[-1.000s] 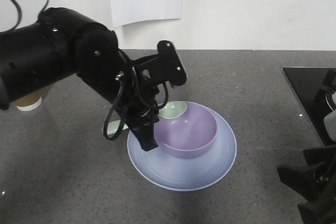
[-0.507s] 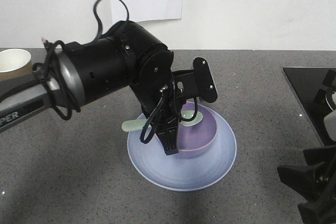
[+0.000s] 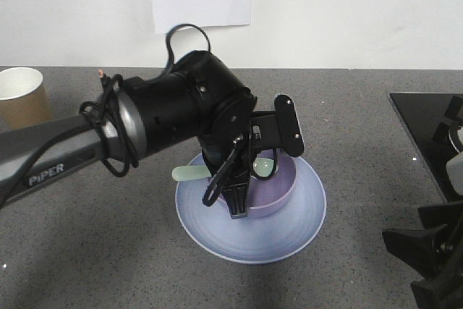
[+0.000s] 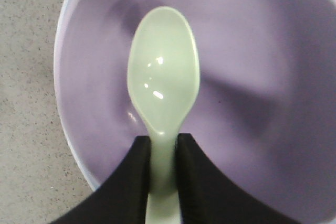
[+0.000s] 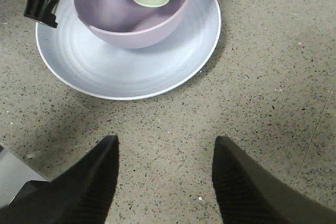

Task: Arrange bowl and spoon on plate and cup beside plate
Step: 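Move the green spoon with the left gripper over the bowl, then lower the spoon into the bowl and open the left gripper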

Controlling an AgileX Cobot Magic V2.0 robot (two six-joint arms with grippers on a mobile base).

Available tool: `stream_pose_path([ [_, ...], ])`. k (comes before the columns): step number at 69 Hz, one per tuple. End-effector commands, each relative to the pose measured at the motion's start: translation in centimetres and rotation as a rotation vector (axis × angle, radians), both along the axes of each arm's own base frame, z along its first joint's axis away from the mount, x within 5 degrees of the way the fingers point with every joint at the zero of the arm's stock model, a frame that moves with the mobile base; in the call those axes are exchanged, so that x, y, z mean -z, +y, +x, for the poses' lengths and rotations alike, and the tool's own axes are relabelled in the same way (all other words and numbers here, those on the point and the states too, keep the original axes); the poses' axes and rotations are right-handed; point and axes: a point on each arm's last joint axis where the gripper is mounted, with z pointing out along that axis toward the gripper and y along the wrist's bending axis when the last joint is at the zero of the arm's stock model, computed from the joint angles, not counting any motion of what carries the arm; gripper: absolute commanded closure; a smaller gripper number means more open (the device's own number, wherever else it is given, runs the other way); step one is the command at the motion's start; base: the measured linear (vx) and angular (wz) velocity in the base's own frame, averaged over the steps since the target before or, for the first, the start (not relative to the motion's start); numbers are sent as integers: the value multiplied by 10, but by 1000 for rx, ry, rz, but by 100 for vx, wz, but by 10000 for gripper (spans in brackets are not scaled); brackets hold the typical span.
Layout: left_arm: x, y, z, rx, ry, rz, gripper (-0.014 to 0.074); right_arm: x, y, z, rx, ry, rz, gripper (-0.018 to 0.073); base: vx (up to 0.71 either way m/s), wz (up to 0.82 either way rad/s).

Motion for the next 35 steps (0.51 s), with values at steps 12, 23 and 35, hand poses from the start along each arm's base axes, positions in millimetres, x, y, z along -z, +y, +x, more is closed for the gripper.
stream_pose_path([
  [12, -32, 0, -4, -3, -90, -67, 524, -11, 1, 3, 0, -75, 22, 169, 0, 0],
  [23, -31, 1, -5, -7, -80, -55, 516, -11, 1, 3, 0, -75, 22, 169, 0, 0],
  [35, -31, 0, -5, -19, -77, -71, 454, -11, 1, 3, 0, -75, 22, 169, 0, 0],
])
